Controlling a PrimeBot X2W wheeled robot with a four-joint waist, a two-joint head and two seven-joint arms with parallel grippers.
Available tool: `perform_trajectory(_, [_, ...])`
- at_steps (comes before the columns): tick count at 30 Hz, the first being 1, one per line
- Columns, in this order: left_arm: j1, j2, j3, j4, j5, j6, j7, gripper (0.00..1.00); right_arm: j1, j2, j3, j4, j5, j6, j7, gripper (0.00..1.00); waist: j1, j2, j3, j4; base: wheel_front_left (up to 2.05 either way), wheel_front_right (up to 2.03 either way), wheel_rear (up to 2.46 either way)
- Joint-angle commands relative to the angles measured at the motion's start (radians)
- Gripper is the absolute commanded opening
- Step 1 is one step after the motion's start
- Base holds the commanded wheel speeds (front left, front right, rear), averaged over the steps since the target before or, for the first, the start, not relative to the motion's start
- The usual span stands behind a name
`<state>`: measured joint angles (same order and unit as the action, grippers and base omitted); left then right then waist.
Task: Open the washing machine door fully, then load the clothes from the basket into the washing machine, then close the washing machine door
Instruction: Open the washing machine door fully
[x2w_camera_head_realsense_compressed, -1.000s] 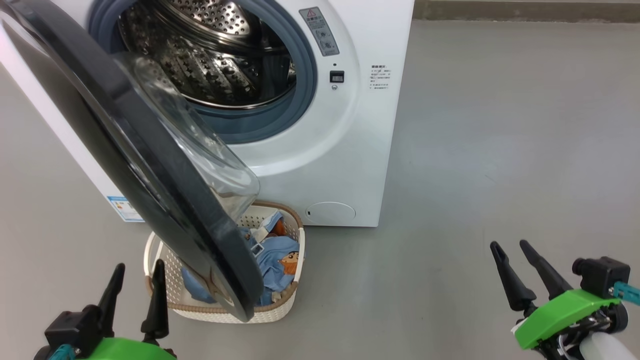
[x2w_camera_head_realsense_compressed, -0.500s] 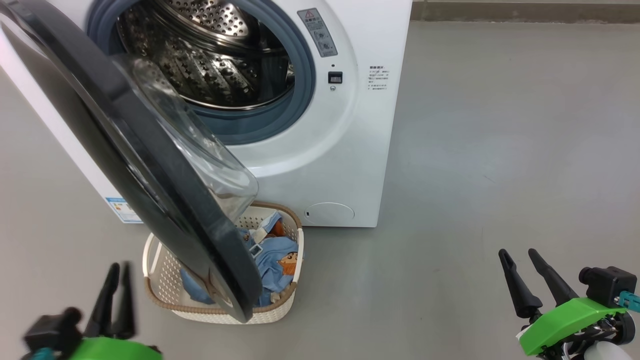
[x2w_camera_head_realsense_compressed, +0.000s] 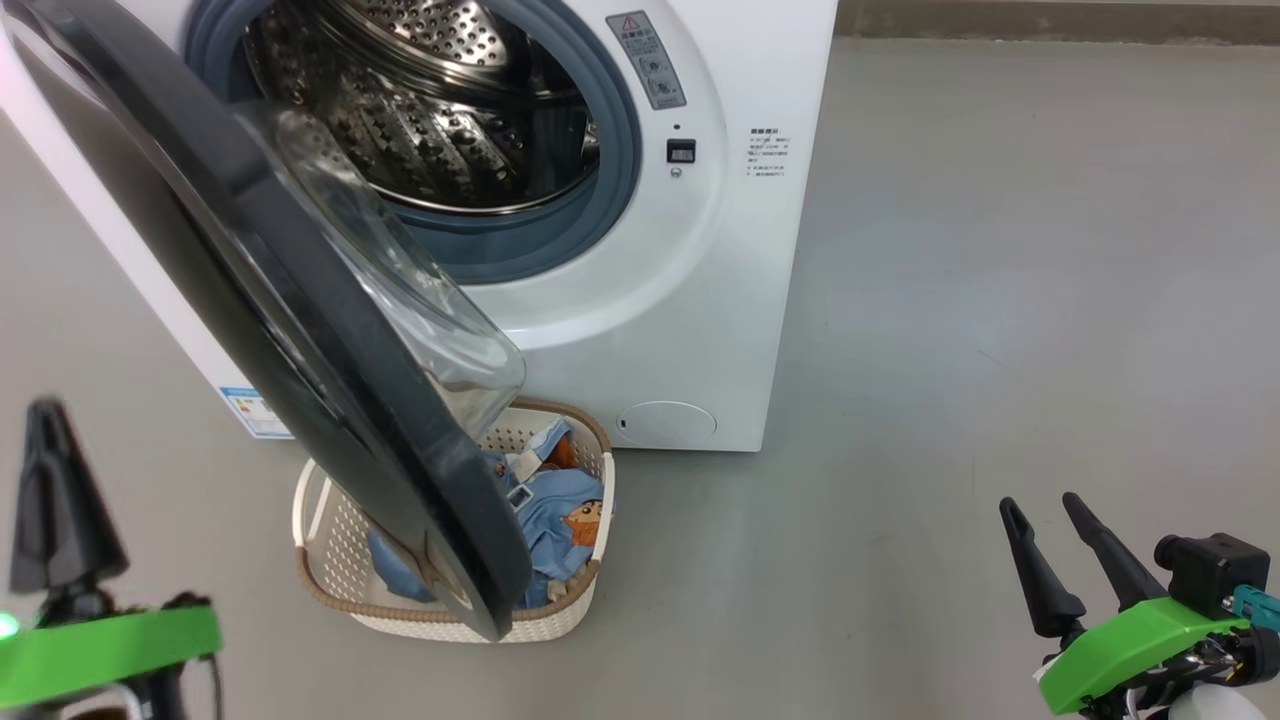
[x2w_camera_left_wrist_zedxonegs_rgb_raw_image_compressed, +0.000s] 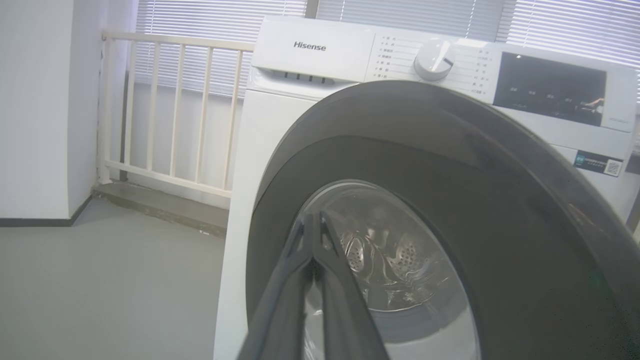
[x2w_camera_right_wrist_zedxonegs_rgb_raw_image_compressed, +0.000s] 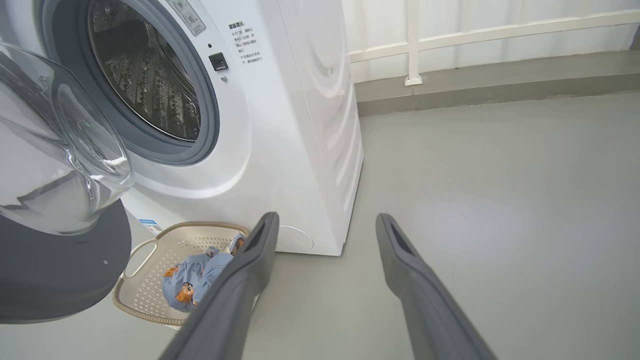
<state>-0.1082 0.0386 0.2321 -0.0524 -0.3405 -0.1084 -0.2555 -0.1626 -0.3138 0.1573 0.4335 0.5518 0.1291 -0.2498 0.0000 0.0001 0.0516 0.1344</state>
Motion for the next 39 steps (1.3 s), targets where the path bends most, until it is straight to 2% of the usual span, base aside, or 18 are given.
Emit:
perform_trajectory(1, [-0.024, 0.014, -0.002, -0.088, -0.009, 0.009, -0.006, 0.00, 0.010, -0.009, 0.010, -0.028, -0.014, 0.002, -0.012, 1.00, 0.0000, -0.0001, 0.001, 0.000, 0.00, 0.00, 0.00])
perform_trajectory(4, [-0.002, 0.012, -0.087, -0.208, -0.025, 0.023, -0.006, 0.00, 0.014, -0.004, 0.006, -0.035, -0.030, 0.002, -0.012, 1.00, 0.0000, -0.0001, 0.005, -0.002, 0.00, 0.00, 0.00])
perform_trajectory(10, [0.034, 0.012, -0.337, -0.373, -0.029, 0.033, 0.057, 0.00, 0.015, 0.004, 0.001, -0.043, -0.051, 0.002, -0.012, 1.00, 0.0000, -0.0001, 0.020, -0.010, 0.00, 0.00, 0.00])
perform_trajectory(13, [0.039, 0.012, -0.452, -0.385, -0.046, 0.040, 0.087, 0.00, 0.011, 0.005, 0.001, -0.045, -0.057, 0.002, -0.012, 1.00, 0.0000, -0.0001, 0.025, -0.015, 0.00, 0.00, 0.00])
perform_trajectory(16, [0.044, 0.012, -0.547, -0.328, -0.077, 0.043, 0.099, 0.00, 0.010, 0.009, 0.000, -0.052, -0.062, 0.002, -0.012, 1.00, 0.0000, -0.0001, 0.028, -0.020, 0.00, 0.00, 0.00])
perform_trajectory(20, [0.044, 0.012, -0.603, -0.229, -0.100, 0.047, 0.089, 0.00, 0.010, 0.012, 0.002, -0.057, -0.064, 0.002, -0.012, 1.00, 0.0000, -0.0001, 0.029, -0.026, 0.00, 0.00, 0.00])
perform_trajectory(27, [0.002, 0.012, -0.613, -0.006, -0.141, 0.050, 0.043, 0.00, 0.010, 0.013, 0.012, -0.059, -0.070, 0.002, -0.012, 1.00, 0.0000, -0.0001, 0.027, -0.028, 0.00, 0.00, 0.00])
perform_trajectory(39, [-0.053, 0.012, -0.577, 0.162, -0.187, 0.064, 0.006, 0.00, 0.005, 0.003, 0.027, -0.056, -0.064, 0.002, -0.012, 1.00, 0.0000, -0.0001, 0.011, -0.019, 0.00, 0.00, 0.00])
